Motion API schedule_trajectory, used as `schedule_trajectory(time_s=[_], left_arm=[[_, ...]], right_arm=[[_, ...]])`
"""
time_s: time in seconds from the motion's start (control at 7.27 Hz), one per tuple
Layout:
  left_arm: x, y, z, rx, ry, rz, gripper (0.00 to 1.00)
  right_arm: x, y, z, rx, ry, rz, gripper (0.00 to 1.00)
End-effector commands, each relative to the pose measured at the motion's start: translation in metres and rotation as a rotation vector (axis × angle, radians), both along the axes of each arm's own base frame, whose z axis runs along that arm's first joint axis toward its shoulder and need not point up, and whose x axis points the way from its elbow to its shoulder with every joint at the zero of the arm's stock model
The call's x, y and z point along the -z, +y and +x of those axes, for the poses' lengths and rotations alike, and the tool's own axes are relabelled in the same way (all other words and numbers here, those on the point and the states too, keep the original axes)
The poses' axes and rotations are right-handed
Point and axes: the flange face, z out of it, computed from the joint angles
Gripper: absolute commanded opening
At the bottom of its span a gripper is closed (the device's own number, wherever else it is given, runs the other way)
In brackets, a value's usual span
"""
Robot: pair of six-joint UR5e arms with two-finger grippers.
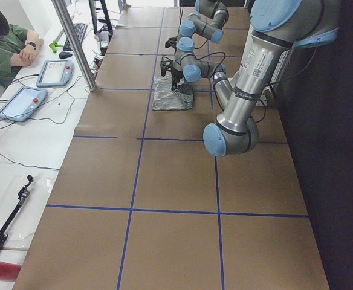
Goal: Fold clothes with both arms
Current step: 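Lay the folded shirt down with both grippers and open them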
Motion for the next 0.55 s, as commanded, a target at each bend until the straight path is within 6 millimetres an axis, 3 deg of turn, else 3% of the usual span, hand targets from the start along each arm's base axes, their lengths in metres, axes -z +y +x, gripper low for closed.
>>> schedule_trajectory(time_s=[0.0, 0.41], left_arm=[[-0.013, -0.02, 0.01, 0.003, -0.028, 0.006, 0.0], [-0.029, -0.031, 0.025, 0.006, -0.023, 0.01, 0.0]], right_arm=[[-0.007, -0.028, 0.0, -0.007, 0.007, 0.021, 0.0], [-0.02, -0.063, -0.018, -0.013, -0.009, 0.053, 0.0]])
